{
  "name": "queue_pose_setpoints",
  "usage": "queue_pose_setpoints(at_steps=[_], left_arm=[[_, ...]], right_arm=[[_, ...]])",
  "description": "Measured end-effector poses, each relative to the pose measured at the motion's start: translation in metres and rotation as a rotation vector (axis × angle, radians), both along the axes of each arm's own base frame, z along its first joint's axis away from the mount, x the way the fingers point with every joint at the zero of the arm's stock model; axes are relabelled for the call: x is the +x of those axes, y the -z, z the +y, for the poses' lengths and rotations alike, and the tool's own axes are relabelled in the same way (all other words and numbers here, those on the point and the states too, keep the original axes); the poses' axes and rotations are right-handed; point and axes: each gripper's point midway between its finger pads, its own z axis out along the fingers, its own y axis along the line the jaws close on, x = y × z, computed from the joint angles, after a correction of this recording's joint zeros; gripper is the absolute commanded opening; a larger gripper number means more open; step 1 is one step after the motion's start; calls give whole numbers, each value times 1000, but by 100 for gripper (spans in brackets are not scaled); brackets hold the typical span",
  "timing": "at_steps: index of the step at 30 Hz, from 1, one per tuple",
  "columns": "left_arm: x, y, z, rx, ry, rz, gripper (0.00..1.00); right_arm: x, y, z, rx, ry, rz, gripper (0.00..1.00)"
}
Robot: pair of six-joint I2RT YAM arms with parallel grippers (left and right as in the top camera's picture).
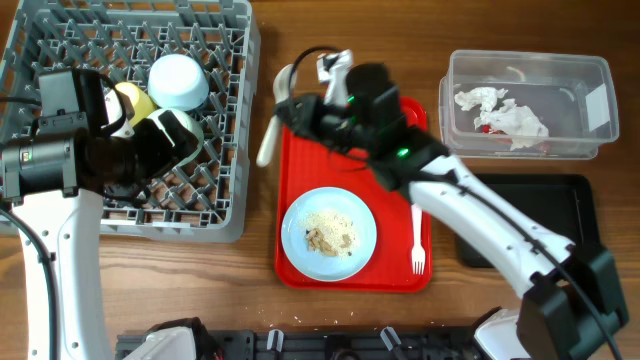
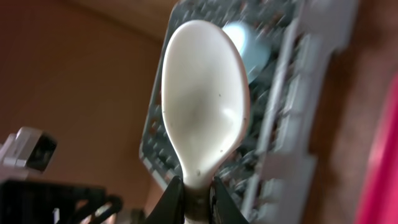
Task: Sort waste into correct bins and load items into the dishwasher rack
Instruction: 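Carry the spoon left and drop it into the dish rack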
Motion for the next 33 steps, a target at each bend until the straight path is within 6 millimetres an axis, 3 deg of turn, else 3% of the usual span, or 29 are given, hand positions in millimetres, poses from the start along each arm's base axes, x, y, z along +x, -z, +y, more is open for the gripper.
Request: queue_pose_setpoints(at_steps=[3,10,14,18,22,24,33], left_arm=[[0,0,0,0,0,0,100],[0,0,0,0,0,0,100],[0,0,0,0,0,0,100],[0,0,0,0,0,0,100],[0,0,0,0,0,0,100],[0,0,0,0,0,0,100],[0,0,0,0,0,0,100]], right_arm=[[-14,17,26,-4,-18,45,4],[-21,72,71,9,-65,116,4],[-35,100,86,-11,-102,172,5],[-45,103,93,-18,-128,173,11],[-49,108,93,-40,-139,178,26],[-50,109,93,-49,-146,170,39],[-57,112,93,-86,-196,153,41]])
